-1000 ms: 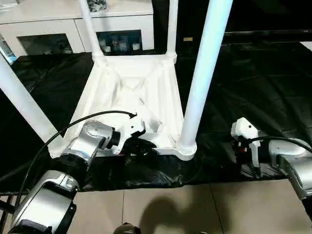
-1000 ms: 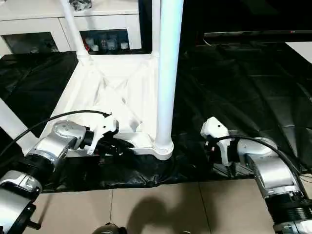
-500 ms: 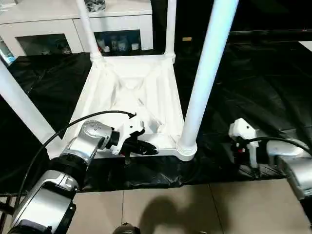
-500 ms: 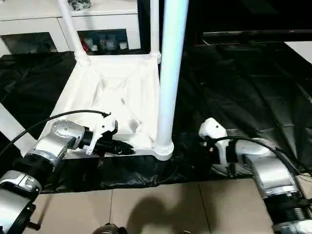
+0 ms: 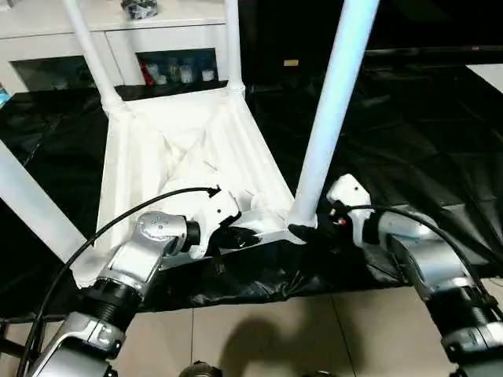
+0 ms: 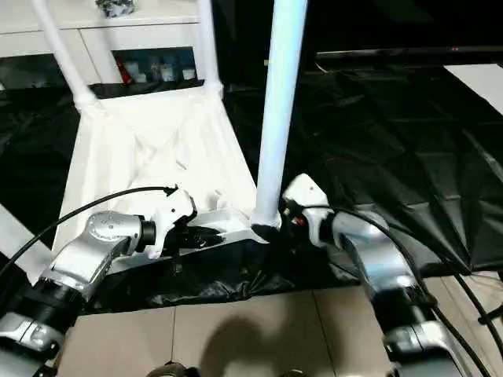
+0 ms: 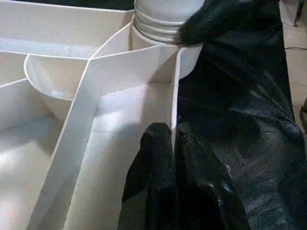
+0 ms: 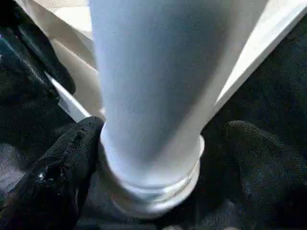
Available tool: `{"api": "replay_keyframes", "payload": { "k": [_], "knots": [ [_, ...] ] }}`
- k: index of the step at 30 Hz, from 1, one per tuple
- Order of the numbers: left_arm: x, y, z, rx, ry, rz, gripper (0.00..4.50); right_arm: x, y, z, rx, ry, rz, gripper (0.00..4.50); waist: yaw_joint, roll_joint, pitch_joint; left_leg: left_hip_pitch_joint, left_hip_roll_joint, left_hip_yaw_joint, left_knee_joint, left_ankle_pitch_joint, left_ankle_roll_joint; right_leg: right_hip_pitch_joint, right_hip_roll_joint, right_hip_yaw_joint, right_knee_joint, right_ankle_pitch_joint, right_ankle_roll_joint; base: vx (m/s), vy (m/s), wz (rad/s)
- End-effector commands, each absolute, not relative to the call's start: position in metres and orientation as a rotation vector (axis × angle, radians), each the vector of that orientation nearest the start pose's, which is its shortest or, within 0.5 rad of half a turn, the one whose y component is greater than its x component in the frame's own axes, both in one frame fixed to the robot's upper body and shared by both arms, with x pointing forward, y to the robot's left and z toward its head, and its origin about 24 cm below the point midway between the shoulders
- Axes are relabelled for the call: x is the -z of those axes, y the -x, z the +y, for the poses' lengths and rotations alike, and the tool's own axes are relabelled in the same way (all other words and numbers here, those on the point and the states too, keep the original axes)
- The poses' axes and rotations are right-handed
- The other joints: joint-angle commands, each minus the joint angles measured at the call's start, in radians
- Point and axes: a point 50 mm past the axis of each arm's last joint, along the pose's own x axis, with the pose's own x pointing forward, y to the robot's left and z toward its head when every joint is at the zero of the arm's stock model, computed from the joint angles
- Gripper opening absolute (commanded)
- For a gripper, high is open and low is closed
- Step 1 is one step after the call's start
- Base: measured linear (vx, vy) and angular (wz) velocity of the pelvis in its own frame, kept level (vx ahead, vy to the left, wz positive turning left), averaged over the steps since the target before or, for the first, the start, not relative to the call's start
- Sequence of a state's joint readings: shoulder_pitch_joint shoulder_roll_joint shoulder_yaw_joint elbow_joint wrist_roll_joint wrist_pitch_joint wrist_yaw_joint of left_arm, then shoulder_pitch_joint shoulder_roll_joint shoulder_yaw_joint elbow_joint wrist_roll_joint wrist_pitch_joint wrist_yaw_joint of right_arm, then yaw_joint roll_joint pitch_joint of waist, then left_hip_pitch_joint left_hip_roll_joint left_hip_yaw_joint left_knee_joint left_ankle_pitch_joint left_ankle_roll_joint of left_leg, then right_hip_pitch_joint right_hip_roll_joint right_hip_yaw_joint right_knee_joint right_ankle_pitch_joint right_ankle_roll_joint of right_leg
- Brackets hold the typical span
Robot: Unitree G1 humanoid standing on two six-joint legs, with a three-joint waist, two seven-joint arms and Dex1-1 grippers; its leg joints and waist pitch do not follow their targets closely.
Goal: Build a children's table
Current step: Rotate leg to tighten
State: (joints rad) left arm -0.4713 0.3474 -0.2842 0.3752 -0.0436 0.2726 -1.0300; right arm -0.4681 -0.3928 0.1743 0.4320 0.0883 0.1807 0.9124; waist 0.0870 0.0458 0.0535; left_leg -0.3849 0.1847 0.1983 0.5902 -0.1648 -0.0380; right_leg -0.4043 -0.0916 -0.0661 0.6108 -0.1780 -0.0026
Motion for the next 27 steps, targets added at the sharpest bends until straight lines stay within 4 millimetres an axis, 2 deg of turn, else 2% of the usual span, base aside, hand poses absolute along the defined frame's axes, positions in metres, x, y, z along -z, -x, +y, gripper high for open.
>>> {"api": "replay_keyframes", "payload": {
  "k": [1,2,5,9,15,17,24,25,27],
  "knots": [
    [-0.042,-0.298,0.127,1.166,-0.295,0.472,0.12,-0.057,-0.318,-0.155,-0.996,0.280,0.318,4.50,0.007,-0.019,-0.069,0.017,0.047,-0.025,-0.069,-0.245,0.037,0.041,-0.061,0.042,-0.075,-0.262,-0.211,0.000,0.000,0.00],
    [-0.044,-0.298,0.128,1.175,-0.299,0.474,0.00,-0.058,-0.319,-0.154,-1.003,0.281,0.310,4.20,0.008,-0.021,-0.069,0.017,0.046,-0.023,-0.066,-0.232,0.042,0.041,-0.060,0.042,-0.074,-0.238,-0.217,0.000,0.000,0.00],
    [-0.046,-0.301,0.129,1.177,-0.309,0.475,0.00,-0.057,-0.321,-0.152,-1.014,0.289,0.312,3.96,0.008,-0.022,-0.070,0.015,0.044,-0.023,-0.065,-0.219,0.049,0.044,-0.059,0.041,-0.070,-0.207,-0.227,0.000,0.000,0.00],
    [-0.048,-0.305,0.132,1.173,-0.330,0.468,0.00,-0.055,-0.323,-0.149,-1.043,0.293,0.323,3.68,0.007,-0.023,-0.067,0.016,0.043,-0.023,-0.066,-0.239,0.044,0.044,-0.060,0.041,-0.075,-0.243,-0.223,0.000,0.000,0.00],
    [-0.052,-0.308,0.136,1.178,-0.348,0.471,0.00,-0.055,-0.326,-0.147,-1.071,0.288,0.320,3.24,0.006,-0.024,-0.068,0.016,0.044,-0.023,-0.066,-0.240,0.041,0.044,-0.060,0.041,-0.072,-0.239,-0.229,0.000,0.000,0.00],
    [-0.055,-0.313,0.142,1.192,-0.373,0.478,0.00,-0.054,-0.328,-0.146,-1.098,0.290,0.325,2.90,0.007,-0.024,-0.069,0.016,0.043,-0.023,-0.065,-0.234,0.044,0.044,-0.059,0.040,-0.072,-0.235,-0.231,0.000,0.000,0.00],
    [-0.060,-0.325,0.146,1.146,-0.390,0.473,0.00,-0.050,-0.328,-0.140,-1.120,0.264,0.328,2.74,0.013,-0.021,-0.072,0.018,0.045,-0.021,-0.063,-0.221,0.043,0.044,-0.059,0.041,-0.064,-0.180,-0.253,0.000,0.000,0.00],
    [-0.061,-0.327,0.144,1.119,-0.387,0.465,0.00,-0.048,-0.328,-0.138,-1.103,0.247,0.323,2.74,0.013,-0.024,-0.071,0.018,0.045,-0.020,-0.063,-0.218,0.044,0.044,-0.059,0.041,-0.064,-0.178,-0.253,0.000,0.000,0.00],
    [-0.062,-0.336,0.134,1.022,-0.380,0.431,0.00,-0.040,-0.329,-0.130,-0.990,0.207,0.318,2.73,0.013,-0.023,-0.070,0.020,0.045,-0.021,-0.065,-0.221,0.033,0.042,-0.061,0.043,-0.066,-0.194,-0.248,0.000,0.000,0.00]
  ]
}}
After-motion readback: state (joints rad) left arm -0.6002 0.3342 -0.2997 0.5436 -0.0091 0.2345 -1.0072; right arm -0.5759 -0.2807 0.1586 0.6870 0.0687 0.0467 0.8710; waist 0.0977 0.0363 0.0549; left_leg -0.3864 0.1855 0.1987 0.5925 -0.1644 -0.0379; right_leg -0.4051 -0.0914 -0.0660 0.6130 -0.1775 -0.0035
